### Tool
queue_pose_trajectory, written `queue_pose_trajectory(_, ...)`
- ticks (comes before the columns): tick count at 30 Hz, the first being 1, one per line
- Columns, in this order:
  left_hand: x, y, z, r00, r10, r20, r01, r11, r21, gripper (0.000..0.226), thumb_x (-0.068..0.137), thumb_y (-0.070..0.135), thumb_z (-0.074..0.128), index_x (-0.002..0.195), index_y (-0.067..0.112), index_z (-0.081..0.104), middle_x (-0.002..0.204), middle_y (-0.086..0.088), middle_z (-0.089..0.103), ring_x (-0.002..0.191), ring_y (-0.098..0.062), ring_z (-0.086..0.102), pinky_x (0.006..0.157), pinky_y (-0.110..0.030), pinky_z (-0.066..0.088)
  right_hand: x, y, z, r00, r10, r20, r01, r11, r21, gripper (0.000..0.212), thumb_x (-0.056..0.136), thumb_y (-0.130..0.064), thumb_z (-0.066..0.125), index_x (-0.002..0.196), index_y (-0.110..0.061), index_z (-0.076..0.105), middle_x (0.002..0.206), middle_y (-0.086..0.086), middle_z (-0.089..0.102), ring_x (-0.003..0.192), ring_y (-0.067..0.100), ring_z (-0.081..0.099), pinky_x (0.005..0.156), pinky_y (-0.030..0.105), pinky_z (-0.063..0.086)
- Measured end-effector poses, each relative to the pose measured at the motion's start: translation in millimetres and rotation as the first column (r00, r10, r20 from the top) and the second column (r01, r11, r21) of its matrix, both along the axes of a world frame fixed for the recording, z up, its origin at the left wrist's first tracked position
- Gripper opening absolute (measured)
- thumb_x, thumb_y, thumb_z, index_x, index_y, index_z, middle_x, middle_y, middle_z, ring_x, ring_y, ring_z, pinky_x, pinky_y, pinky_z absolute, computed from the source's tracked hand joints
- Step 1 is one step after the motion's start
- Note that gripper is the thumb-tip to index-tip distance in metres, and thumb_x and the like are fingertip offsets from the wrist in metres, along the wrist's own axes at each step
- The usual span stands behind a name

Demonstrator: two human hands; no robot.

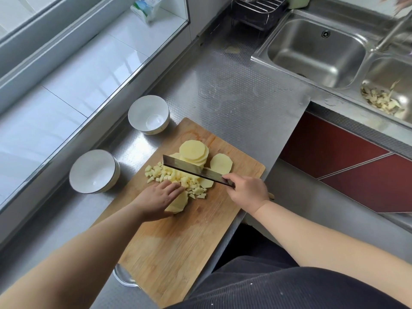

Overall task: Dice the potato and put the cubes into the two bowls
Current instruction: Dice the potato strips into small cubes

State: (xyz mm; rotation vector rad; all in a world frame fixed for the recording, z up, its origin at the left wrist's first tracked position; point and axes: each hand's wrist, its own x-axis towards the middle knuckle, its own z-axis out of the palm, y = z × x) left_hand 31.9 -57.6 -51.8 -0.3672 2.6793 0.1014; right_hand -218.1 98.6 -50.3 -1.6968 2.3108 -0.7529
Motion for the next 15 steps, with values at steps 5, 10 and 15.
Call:
queue_pose_trajectory(5,14.8,8.2,-7.9,0.991,0.084,-0.103,-0.087,0.996,-0.021,0.098,0.057,0.059,0.082,0.139,0.014,0.051,0.129,-0.005,0.061,0.115,-0.025,0.06,0.086,-0.033,0.056,4.5,-5.8,0.3,1.0,0.001,-0.01,-0.001,1.0,-0.018,0.02,0.071,-0.03,0.066,0.088,-0.023,0.075,0.055,-0.006,0.064,0.043,0.019,0.06,0.035,0.023,0.04)
queue_pose_trajectory(10,16.2,28.9,-8.3,0.923,0.385,0.021,-0.385,0.923,-0.003,0.097,0.082,0.064,0.058,0.155,0.019,0.013,0.155,-0.001,0.029,0.138,-0.021,0.031,0.103,-0.031,0.043,14.4,-13.9,5.4,0.999,0.028,-0.015,-0.029,0.999,-0.04,0.019,0.069,-0.029,0.069,0.087,-0.024,0.075,0.057,-0.007,0.065,0.045,0.018,0.061,0.035,0.023,0.039)
queue_pose_trajectory(15,9.4,59.6,-11.9,0.613,0.79,-0.014,-0.789,0.612,0.054,0.094,0.082,0.064,0.058,0.153,0.019,0.015,0.15,-0.004,0.029,0.132,-0.024,0.032,0.098,-0.035,0.047,31.3,-19.6,14.1,0.993,0.087,0.083,-0.095,0.991,0.096,0.022,0.086,-0.035,0.064,0.102,-0.024,0.073,0.074,-0.002,0.072,0.066,0.025,0.067,0.05,0.025,0.036)
